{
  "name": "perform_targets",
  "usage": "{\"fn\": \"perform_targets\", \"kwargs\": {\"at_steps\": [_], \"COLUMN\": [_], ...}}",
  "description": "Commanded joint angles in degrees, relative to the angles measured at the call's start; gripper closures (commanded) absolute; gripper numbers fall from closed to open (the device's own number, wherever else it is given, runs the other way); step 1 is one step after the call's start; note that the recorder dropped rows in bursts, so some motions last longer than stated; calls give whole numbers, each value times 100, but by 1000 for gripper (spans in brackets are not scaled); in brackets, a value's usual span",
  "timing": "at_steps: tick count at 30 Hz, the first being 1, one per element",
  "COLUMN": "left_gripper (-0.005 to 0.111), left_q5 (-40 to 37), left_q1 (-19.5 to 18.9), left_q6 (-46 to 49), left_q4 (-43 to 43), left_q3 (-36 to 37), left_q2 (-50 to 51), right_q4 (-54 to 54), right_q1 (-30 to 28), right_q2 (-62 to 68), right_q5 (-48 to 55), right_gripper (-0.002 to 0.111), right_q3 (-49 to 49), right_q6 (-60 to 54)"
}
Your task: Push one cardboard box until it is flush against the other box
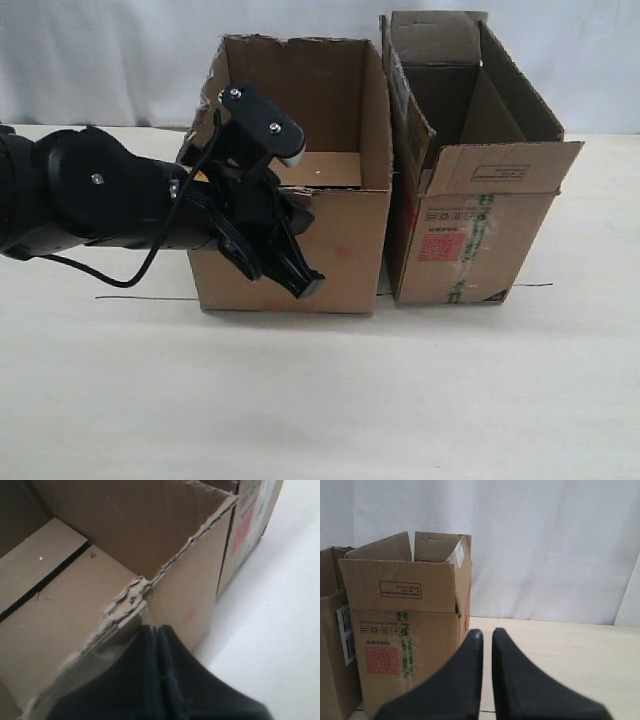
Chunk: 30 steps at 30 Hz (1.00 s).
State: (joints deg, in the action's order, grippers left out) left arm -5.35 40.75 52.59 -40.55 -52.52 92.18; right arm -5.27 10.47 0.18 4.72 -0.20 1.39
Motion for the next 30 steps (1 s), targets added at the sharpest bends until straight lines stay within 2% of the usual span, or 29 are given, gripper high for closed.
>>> {"fn": "perform_targets", "kwargs": {"at_steps": [1,11,19,24,25,27,30], "left_gripper": [107,107,107,107,107,107,107], "left_q5": [62,565,145,-694,-906,-721,400], "left_q1": [29,29,29,29,29,29,29], "left_q6": [2,-334,-300,-300,-338,-368,-496], "left_q4": [-46,-70,19,99,87,20,-126], "left_q3": [-91,-91,-91,-91,-67,127,1012], "left_q2": [45,45,-237,-1248,-1773,-2299,-3182], "right_q4": [14,14,14,14,14,14,14], "right_q1": [-36,-36,-36,-36,-36,-36,-36], "right_q2": [-18,-18,-18,-18,-18,-18,-18], "right_q5": [-18,-18,-18,-18,-18,-18,-18], "right_gripper": [103,103,103,103,103,103,103], "right_q3": [20,20,20,20,20,20,20], "right_q6": [-17,-17,-17,-17,-17,-17,-17]}}
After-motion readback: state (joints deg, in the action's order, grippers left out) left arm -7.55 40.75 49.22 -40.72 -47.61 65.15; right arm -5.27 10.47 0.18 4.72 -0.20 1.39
